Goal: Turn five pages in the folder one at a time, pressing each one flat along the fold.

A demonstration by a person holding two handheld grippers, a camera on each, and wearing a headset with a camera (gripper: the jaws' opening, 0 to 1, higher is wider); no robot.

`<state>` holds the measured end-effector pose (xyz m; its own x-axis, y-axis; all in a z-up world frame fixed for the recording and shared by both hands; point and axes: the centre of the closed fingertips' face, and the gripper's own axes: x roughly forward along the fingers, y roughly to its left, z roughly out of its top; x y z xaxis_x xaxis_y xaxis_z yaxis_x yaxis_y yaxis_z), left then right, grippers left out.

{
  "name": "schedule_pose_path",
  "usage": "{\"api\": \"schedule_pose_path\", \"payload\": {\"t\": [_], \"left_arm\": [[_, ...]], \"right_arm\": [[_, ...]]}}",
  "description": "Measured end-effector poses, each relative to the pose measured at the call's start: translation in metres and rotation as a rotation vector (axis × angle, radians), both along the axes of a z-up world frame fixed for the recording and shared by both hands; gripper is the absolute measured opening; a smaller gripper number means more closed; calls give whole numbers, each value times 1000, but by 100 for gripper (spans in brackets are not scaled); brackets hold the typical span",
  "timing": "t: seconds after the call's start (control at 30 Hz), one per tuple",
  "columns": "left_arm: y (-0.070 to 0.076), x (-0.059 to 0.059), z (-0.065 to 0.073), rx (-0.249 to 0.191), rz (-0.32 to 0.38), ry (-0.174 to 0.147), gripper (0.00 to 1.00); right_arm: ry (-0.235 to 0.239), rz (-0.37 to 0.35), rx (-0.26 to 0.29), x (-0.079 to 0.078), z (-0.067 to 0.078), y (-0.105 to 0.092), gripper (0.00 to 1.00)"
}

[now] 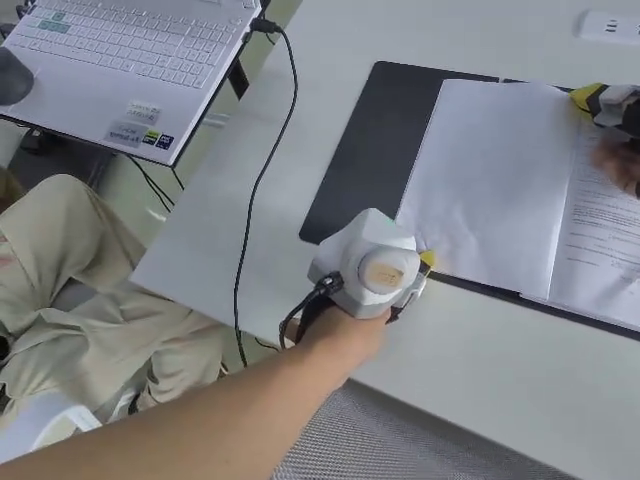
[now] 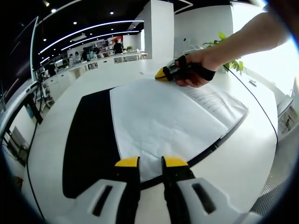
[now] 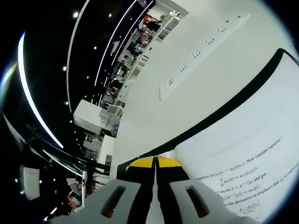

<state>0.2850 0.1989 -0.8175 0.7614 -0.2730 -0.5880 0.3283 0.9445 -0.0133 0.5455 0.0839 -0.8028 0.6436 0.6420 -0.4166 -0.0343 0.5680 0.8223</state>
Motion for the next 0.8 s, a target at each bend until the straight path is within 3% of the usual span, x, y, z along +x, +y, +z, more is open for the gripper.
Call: {"api": "schedule_pose_path", "payload": {"t": [0.17, 0.27, 0.4, 0.8], "left_arm": [[0, 0, 0, -1, -1, 0, 16], [0, 0, 0, 0, -3, 3, 16], [0, 0, 1, -4, -1, 6, 16], [0, 0, 1, -3, -2, 13, 16]], "right_arm": [[-8, 34, -29, -5, -1, -1, 0], [15, 58, -16, -12, -3, -3, 0], [23, 114, -14, -31, -4, -4, 0], [56, 155, 34, -81, -3, -9, 0]]}}
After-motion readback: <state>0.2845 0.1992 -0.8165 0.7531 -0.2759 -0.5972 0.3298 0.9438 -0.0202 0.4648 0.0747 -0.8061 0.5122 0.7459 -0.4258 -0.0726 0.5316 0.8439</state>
